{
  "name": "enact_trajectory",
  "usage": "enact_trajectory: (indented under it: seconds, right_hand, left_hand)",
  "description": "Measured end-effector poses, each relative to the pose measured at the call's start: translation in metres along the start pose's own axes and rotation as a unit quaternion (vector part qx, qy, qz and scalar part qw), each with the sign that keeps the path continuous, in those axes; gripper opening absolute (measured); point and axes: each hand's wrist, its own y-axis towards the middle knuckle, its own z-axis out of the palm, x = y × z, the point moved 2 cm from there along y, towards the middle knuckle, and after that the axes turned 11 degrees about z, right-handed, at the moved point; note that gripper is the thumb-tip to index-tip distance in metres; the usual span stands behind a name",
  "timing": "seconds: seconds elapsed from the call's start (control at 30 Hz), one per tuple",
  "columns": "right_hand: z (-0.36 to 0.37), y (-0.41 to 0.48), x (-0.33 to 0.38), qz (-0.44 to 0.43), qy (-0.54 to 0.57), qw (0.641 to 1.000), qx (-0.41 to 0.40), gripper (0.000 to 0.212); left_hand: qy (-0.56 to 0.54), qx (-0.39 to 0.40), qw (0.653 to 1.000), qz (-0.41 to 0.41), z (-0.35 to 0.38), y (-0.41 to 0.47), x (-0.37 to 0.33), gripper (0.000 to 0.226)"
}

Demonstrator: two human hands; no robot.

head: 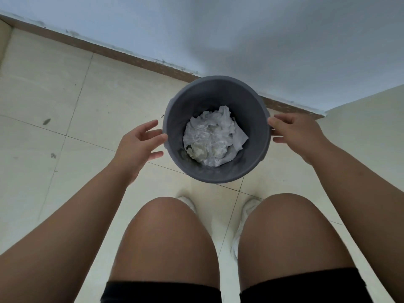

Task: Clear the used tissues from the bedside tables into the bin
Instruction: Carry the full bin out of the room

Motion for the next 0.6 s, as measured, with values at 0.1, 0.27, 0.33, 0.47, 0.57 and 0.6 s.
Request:
enact_trajectory:
  seconds: [0.1,0.27,0.33,0.47,0.57,0.6]
  right_hand:
    - [-0.027,-0.037,0.010,0.017,0.009,1.000,-0.015,0.033]
    - [-0.089,-0.154,0.062,0.005,0.015,1.000,-0.003,0.016]
    - [-0.115,-0.216,0.094,-0.008,-0.003,1.000,0.009,0.015]
    - [-0.162,-0.340,0.158,-0.018,-0.072,0.995,0.070,0.014]
    - [-0.187,-0.410,0.194,-0.024,-0.107,0.990,0.091,0.016]
    - [-0.194,-0.428,0.203,-0.023,-0.111,0.989,0.091,0.017]
  left_hand:
    - [0.010,-0.029,0.999,0.032,-0.011,-0.039,-0.042,0.034]
    - [0.060,0.029,0.995,0.079,-0.028,-0.139,-0.154,0.013]
    - [0.062,0.030,0.994,0.086,-0.045,-0.188,-0.205,0.019]
    - [0.069,0.001,0.995,0.077,-0.093,-0.287,-0.299,0.027]
    - [0.061,-0.021,0.995,0.070,-0.132,-0.348,-0.344,0.028]
    - [0.057,-0.032,0.996,0.065,-0.142,-0.366,-0.352,0.030]
